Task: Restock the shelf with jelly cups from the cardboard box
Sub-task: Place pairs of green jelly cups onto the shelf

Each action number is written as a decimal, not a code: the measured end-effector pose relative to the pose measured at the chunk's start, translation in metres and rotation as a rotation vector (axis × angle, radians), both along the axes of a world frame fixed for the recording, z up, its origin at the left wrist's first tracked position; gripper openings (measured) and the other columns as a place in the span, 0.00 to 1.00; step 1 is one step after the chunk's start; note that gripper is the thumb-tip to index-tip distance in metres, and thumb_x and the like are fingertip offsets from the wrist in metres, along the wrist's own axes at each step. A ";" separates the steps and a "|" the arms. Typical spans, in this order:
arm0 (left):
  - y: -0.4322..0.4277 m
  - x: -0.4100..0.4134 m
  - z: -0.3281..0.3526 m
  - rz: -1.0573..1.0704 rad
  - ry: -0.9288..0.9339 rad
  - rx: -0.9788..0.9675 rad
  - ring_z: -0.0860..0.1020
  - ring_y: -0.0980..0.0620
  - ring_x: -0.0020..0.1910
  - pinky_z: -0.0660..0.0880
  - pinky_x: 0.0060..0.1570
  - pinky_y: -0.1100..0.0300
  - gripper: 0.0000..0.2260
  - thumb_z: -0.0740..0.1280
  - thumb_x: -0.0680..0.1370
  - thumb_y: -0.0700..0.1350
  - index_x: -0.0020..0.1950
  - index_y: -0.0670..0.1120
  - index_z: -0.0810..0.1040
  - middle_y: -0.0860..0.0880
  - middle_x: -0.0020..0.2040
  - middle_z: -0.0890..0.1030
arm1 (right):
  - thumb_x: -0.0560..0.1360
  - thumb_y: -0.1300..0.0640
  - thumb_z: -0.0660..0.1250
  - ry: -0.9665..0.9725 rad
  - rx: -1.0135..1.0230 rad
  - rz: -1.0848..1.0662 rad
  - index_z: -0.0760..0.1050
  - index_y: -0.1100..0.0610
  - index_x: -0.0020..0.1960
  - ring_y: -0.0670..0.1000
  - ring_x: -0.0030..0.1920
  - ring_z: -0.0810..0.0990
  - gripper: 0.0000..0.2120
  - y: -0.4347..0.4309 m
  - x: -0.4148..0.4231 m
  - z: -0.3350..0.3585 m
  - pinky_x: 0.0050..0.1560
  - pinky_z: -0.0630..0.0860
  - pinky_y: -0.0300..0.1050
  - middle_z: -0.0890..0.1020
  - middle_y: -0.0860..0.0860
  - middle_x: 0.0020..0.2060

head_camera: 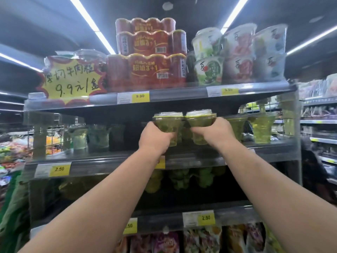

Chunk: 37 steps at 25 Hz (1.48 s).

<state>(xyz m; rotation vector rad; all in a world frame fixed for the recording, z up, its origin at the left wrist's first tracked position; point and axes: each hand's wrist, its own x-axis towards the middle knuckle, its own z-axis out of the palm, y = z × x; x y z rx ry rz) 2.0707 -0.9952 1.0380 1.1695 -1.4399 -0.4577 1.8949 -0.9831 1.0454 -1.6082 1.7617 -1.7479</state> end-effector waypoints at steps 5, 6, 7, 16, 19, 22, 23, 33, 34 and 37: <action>-0.009 -0.014 0.002 0.214 -0.196 0.112 0.80 0.46 0.43 0.79 0.50 0.50 0.22 0.75 0.69 0.55 0.55 0.44 0.73 0.48 0.45 0.80 | 0.65 0.39 0.76 0.047 0.021 -0.097 0.77 0.57 0.43 0.54 0.40 0.78 0.22 -0.003 -0.004 -0.004 0.37 0.69 0.43 0.78 0.50 0.36; -0.011 -0.015 0.003 0.236 -0.220 0.123 0.80 0.44 0.45 0.79 0.52 0.49 0.23 0.75 0.69 0.56 0.56 0.45 0.72 0.47 0.47 0.79 | 0.66 0.40 0.76 0.077 0.041 -0.117 0.74 0.57 0.40 0.54 0.39 0.77 0.21 -0.003 -0.004 -0.003 0.36 0.68 0.43 0.76 0.49 0.34; -0.013 -0.016 0.004 0.250 -0.238 0.137 0.79 0.44 0.46 0.78 0.53 0.48 0.24 0.75 0.69 0.57 0.56 0.45 0.71 0.47 0.47 0.79 | 0.67 0.40 0.75 0.111 0.070 -0.143 0.71 0.56 0.37 0.54 0.38 0.76 0.21 -0.002 -0.002 -0.002 0.35 0.68 0.43 0.74 0.49 0.33; -0.004 -0.027 -0.001 0.371 -0.496 0.165 0.78 0.43 0.51 0.65 0.62 0.47 0.31 0.65 0.73 0.66 0.65 0.45 0.67 0.48 0.47 0.81 | 0.70 0.35 0.70 0.283 0.163 -0.298 0.64 0.55 0.33 0.56 0.39 0.72 0.26 0.000 0.008 -0.012 0.54 0.75 0.51 0.68 0.49 0.29; -0.002 -0.014 -0.009 0.344 -0.421 0.054 0.77 0.41 0.61 0.68 0.62 0.46 0.34 0.68 0.73 0.64 0.70 0.45 0.63 0.44 0.60 0.79 | 0.71 0.37 0.70 0.278 0.169 -0.317 0.64 0.56 0.34 0.55 0.39 0.71 0.25 0.011 0.011 -0.013 0.57 0.74 0.52 0.70 0.49 0.30; 0.011 -0.001 -0.025 0.292 -0.269 -0.150 0.72 0.43 0.65 0.69 0.65 0.48 0.31 0.71 0.73 0.58 0.70 0.47 0.66 0.45 0.65 0.74 | 0.70 0.41 0.71 0.183 0.065 -0.327 0.74 0.57 0.56 0.57 0.52 0.77 0.24 0.019 0.017 -0.022 0.59 0.75 0.55 0.79 0.54 0.52; 0.018 0.002 -0.032 0.289 -0.226 -0.210 0.70 0.45 0.65 0.68 0.65 0.49 0.30 0.71 0.73 0.57 0.70 0.47 0.67 0.46 0.65 0.74 | 0.70 0.42 0.71 0.131 0.022 -0.332 0.71 0.56 0.64 0.57 0.59 0.75 0.28 0.023 0.021 -0.028 0.61 0.73 0.56 0.76 0.54 0.59; 0.071 0.058 -0.165 -0.053 -0.006 -0.114 0.78 0.55 0.49 0.77 0.53 0.55 0.14 0.71 0.74 0.50 0.58 0.52 0.74 0.53 0.53 0.78 | 0.72 0.49 0.71 -0.199 -0.041 -0.155 0.72 0.51 0.65 0.45 0.54 0.74 0.22 0.083 0.119 -0.159 0.51 0.71 0.40 0.75 0.48 0.57; 0.073 0.067 -0.182 -0.077 0.023 -0.066 0.78 0.55 0.48 0.77 0.53 0.54 0.13 0.71 0.74 0.50 0.57 0.54 0.73 0.53 0.52 0.79 | 0.72 0.49 0.71 -0.214 -0.009 -0.145 0.72 0.51 0.65 0.45 0.54 0.74 0.22 0.087 0.127 -0.176 0.49 0.70 0.39 0.75 0.48 0.56; 0.082 0.085 -0.240 -0.104 0.059 0.071 0.80 0.55 0.49 0.78 0.54 0.54 0.12 0.72 0.74 0.49 0.56 0.55 0.73 0.53 0.51 0.81 | 0.73 0.48 0.71 -0.261 0.116 -0.125 0.72 0.50 0.64 0.46 0.53 0.75 0.22 0.096 0.143 -0.237 0.48 0.69 0.39 0.76 0.47 0.56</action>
